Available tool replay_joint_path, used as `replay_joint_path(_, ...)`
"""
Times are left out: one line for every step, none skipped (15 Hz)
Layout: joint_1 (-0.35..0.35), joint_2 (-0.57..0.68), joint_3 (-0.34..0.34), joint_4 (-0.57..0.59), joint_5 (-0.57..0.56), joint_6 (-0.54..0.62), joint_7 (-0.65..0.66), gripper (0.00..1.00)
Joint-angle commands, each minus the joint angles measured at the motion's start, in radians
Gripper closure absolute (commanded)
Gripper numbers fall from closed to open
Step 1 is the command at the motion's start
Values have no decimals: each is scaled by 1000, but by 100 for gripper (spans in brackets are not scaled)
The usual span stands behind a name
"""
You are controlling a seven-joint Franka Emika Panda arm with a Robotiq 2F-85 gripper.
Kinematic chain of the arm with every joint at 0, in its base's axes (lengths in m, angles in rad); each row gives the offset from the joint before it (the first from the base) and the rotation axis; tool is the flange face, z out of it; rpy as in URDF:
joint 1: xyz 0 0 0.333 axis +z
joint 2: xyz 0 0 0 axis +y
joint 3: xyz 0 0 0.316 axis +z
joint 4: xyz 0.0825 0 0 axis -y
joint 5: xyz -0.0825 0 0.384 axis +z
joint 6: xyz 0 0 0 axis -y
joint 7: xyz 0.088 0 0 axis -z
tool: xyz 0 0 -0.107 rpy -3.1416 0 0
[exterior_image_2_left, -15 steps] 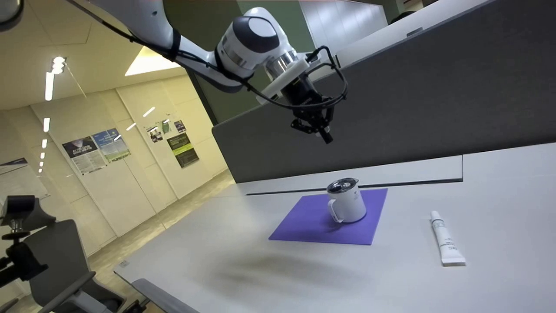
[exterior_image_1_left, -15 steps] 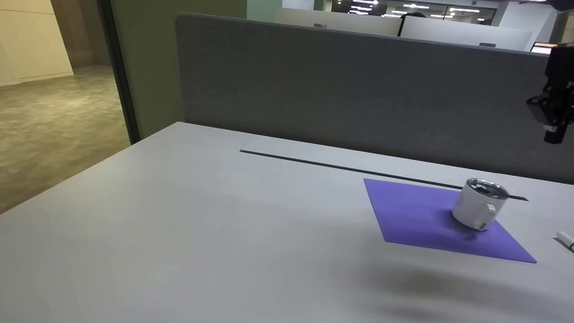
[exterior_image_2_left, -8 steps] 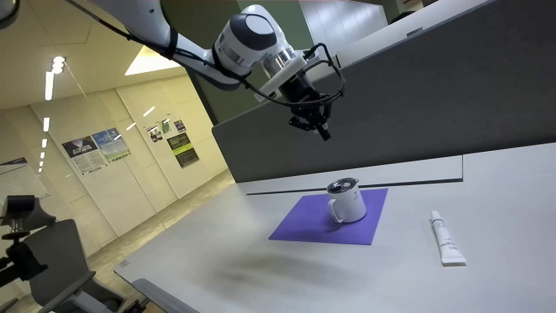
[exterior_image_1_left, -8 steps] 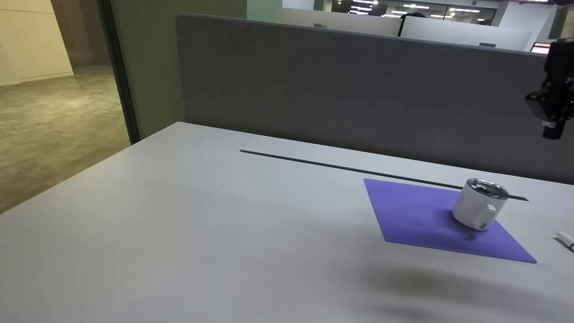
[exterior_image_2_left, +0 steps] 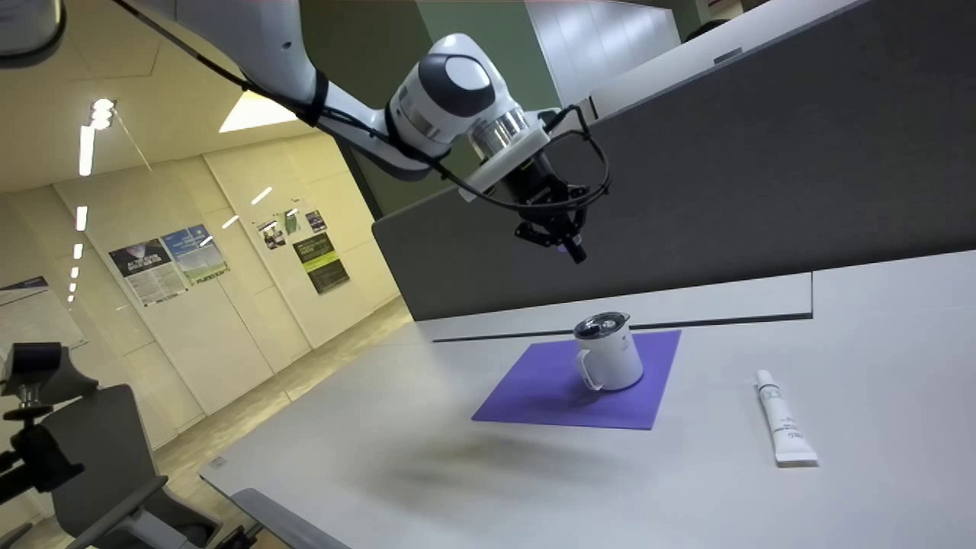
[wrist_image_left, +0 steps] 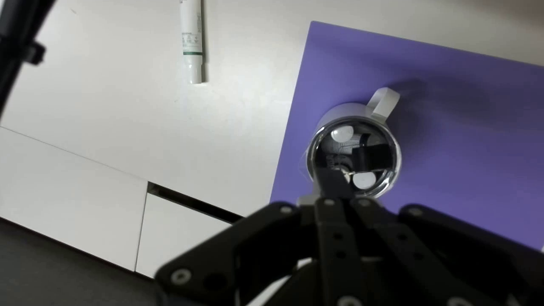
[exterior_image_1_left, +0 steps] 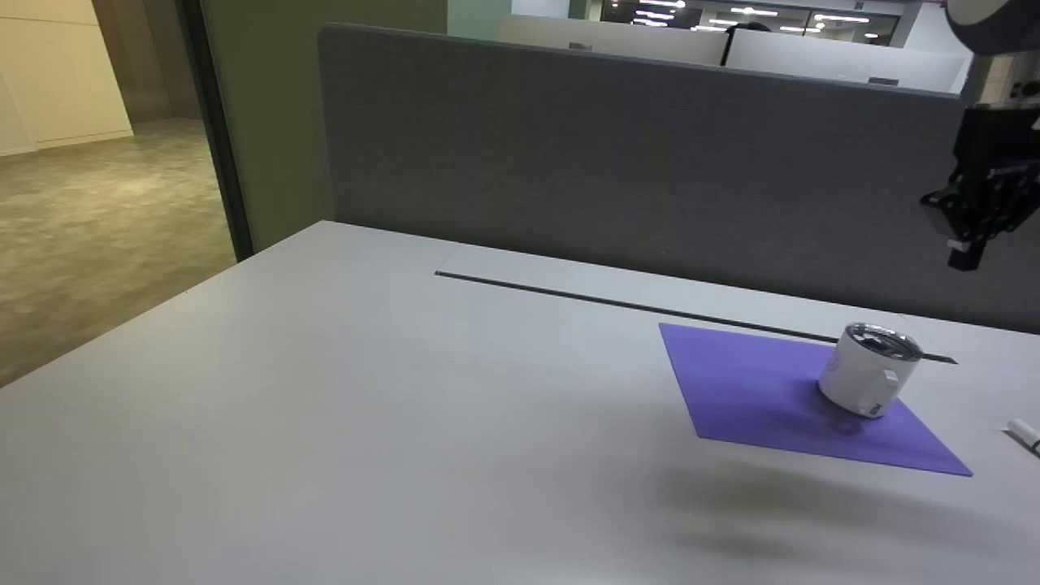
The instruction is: Slide the lid of the cup open
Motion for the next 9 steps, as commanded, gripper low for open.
replay_joint_path(-6, 56, 16, 29, 20, 31, -18, 100)
replay_joint_path(-10, 69, 23, 34, 29, 27, -29, 100)
replay_joint_path(-12, 85, 28, 40, 37, 31, -34, 100)
replay_joint_path(-16, 96, 34, 41, 50, 38, -42, 100)
replay_joint_path(-10, 110, 32, 41, 45, 49, -37, 100)
replay_joint_path(-9, 120, 32, 42, 47, 60, -36, 100)
replay_joint_path(-8, 132, 31, 41, 42, 77, -35, 100)
replay_joint_path(-7, 142, 30, 43, 40, 90, -34, 100)
replay_joint_path(-10, 154, 31, 43, 45, 103, -33, 100)
